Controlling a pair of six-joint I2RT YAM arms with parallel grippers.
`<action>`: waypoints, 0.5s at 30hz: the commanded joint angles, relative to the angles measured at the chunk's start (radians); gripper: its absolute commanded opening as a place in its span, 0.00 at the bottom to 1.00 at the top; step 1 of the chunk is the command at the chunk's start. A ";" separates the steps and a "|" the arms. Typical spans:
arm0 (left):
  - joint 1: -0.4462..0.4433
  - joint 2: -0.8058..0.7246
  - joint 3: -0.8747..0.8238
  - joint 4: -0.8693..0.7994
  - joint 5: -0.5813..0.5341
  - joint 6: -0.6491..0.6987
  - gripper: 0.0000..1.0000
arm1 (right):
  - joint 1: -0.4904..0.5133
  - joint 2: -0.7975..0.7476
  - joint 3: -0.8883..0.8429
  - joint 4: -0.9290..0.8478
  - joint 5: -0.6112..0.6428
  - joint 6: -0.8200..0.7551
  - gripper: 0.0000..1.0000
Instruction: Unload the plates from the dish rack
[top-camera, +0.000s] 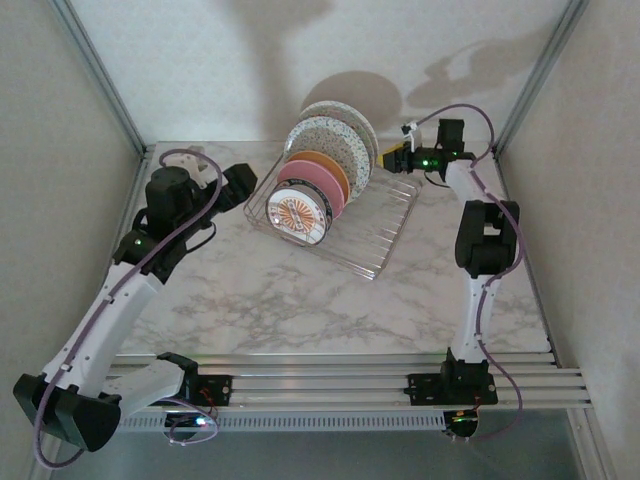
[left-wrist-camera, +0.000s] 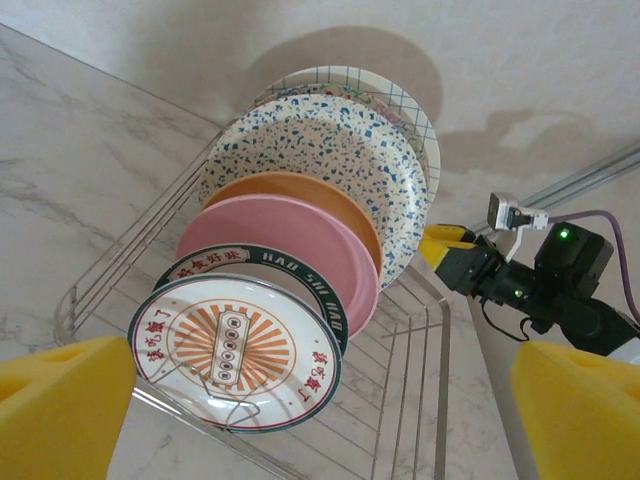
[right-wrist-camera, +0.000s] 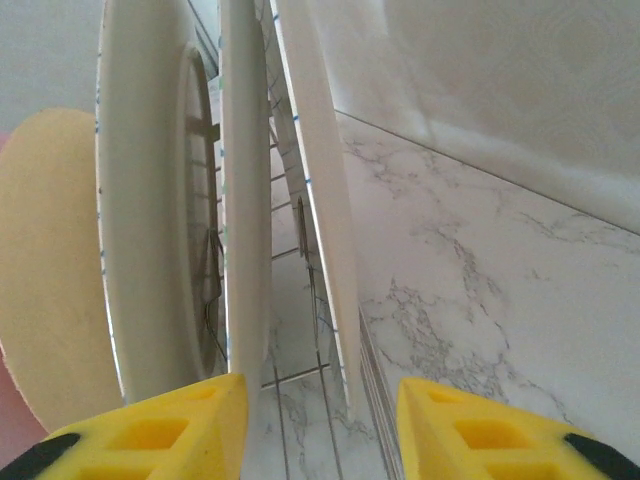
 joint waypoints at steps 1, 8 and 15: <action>-0.009 -0.026 0.017 -0.027 0.022 0.016 0.96 | 0.019 0.031 0.047 0.001 -0.002 0.008 0.42; -0.008 -0.033 0.027 -0.027 0.043 0.004 0.96 | 0.028 0.070 0.092 -0.008 0.019 0.028 0.33; -0.008 -0.033 0.036 -0.034 0.048 0.007 0.96 | 0.037 0.094 0.123 -0.012 0.022 0.035 0.27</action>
